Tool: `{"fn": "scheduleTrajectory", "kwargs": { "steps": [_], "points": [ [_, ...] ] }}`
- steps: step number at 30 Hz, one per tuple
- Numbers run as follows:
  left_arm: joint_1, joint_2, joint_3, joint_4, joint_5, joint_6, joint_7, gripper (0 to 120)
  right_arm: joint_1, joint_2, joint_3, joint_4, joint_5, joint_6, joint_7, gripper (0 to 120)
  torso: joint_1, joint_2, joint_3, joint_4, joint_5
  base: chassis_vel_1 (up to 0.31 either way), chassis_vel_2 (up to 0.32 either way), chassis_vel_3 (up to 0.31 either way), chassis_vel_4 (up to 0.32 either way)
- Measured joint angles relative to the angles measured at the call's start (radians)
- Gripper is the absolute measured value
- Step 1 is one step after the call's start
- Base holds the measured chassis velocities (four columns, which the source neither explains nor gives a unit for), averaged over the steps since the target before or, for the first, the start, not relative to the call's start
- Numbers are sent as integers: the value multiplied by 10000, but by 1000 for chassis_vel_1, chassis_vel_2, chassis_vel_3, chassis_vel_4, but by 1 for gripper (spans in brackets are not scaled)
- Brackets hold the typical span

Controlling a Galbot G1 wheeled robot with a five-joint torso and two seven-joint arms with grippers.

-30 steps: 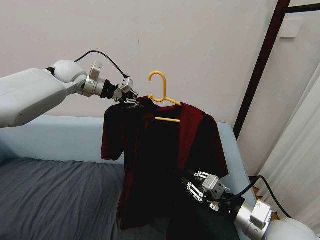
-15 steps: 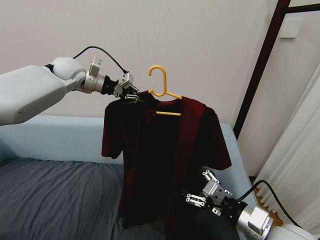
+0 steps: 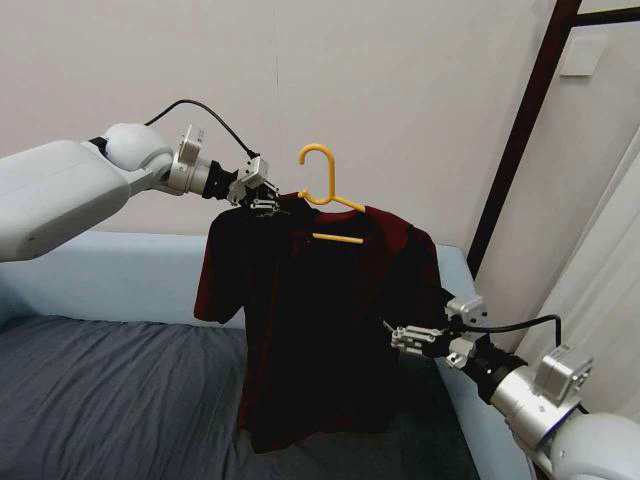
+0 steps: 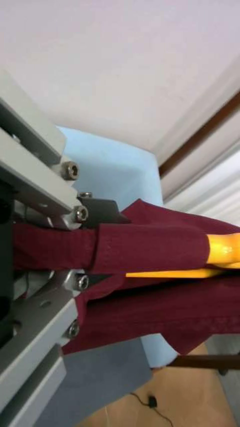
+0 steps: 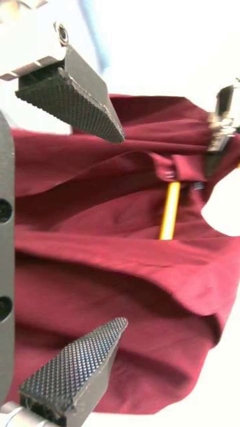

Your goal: Pick up the clothes from the sofa and hang them on the clothes hanger.

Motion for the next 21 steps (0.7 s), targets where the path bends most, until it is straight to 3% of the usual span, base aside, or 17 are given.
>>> {"fn": "scheduleTrajectory", "kwargs": {
  "steps": [15, 21],
  "points": [
    [212, 113, -34, -574, 175, 58, -36, 1, 220, -35, 168, -117, 1016, -40, 252, 99, 0, 0, 0, 3, 2, 0, 0, 0, 0],
    [293, 48, -95, -617, 199, 59, -54, 1, 393, -33, 83, -170, 1567, -83, 394, 84, 0, 1, 0, 3, 1, 0, 0, 0, 0]
  ]
}}
